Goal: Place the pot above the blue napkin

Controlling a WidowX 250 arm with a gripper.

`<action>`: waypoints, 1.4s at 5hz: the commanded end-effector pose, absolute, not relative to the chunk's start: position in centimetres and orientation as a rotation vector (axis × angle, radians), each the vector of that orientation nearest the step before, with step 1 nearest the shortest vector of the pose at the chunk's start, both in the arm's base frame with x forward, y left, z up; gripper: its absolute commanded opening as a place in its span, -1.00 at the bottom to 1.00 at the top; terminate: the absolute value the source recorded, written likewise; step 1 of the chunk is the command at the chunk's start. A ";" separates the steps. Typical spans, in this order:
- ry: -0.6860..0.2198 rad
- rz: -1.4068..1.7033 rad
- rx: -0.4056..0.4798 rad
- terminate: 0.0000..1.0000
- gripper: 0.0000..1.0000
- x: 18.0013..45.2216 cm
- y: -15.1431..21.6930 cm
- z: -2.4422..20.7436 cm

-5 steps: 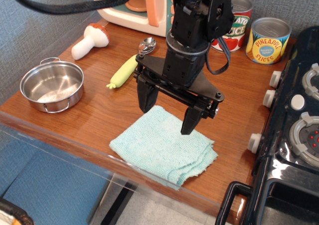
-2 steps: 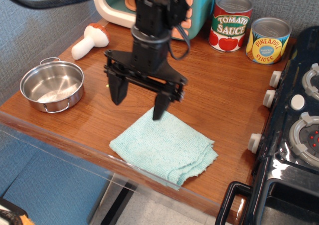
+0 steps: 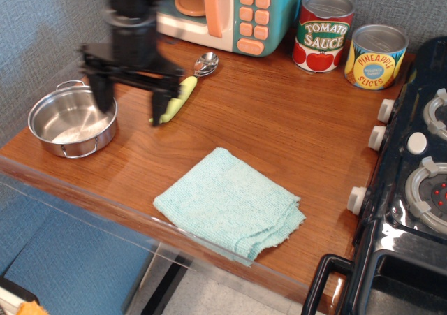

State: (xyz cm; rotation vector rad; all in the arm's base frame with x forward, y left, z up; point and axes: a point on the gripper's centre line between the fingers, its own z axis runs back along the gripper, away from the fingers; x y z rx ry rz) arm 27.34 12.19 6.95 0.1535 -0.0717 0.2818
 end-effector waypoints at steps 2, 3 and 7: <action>-0.118 0.304 0.186 -1.00 1.00 28.2 16.7 4.2; -0.114 0.291 0.179 -1.00 1.00 28.8 16.0 3.3; -0.139 0.285 0.177 -1.00 -1.00 28.6 15.0 4.2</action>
